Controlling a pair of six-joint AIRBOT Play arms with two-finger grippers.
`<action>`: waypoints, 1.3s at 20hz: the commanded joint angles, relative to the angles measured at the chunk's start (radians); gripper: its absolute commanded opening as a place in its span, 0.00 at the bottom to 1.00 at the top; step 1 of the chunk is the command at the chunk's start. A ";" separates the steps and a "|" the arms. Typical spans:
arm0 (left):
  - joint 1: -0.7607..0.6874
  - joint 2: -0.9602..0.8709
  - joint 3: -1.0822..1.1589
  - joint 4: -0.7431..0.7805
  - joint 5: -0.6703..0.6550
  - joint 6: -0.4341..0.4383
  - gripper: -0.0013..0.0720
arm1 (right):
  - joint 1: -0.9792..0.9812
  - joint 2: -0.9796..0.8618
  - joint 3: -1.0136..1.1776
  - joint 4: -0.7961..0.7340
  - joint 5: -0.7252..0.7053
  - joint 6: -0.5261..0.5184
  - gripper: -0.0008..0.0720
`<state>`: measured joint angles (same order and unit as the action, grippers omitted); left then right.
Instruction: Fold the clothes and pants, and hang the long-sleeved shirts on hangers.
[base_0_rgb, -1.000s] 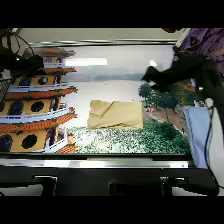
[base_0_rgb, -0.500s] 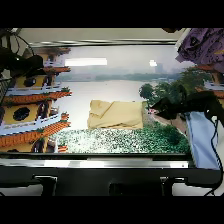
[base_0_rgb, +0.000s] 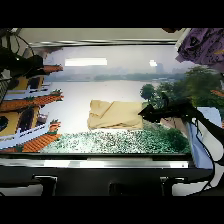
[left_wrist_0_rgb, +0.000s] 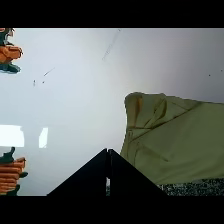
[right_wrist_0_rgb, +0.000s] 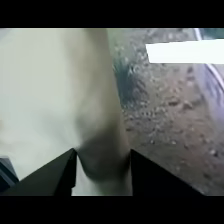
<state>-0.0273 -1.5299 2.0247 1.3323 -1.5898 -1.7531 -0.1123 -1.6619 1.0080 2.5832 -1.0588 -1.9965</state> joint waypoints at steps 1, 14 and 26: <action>0.001 0.000 0.000 0.000 0.000 0.000 0.04 | 0.047 -0.007 -0.001 0.025 0.060 -0.005 0.15; 0.001 -0.007 0.000 0.000 0.000 0.003 0.04 | 0.003 -0.018 0.551 -0.344 0.125 0.602 0.05; 0.001 -0.007 0.000 0.000 0.000 0.002 0.04 | -0.299 -0.017 0.836 -0.407 0.127 0.840 0.05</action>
<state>-0.0273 -1.5364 2.0247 1.3323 -1.5894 -1.7500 -0.3553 -1.6794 1.7874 2.2108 -0.9493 -1.2522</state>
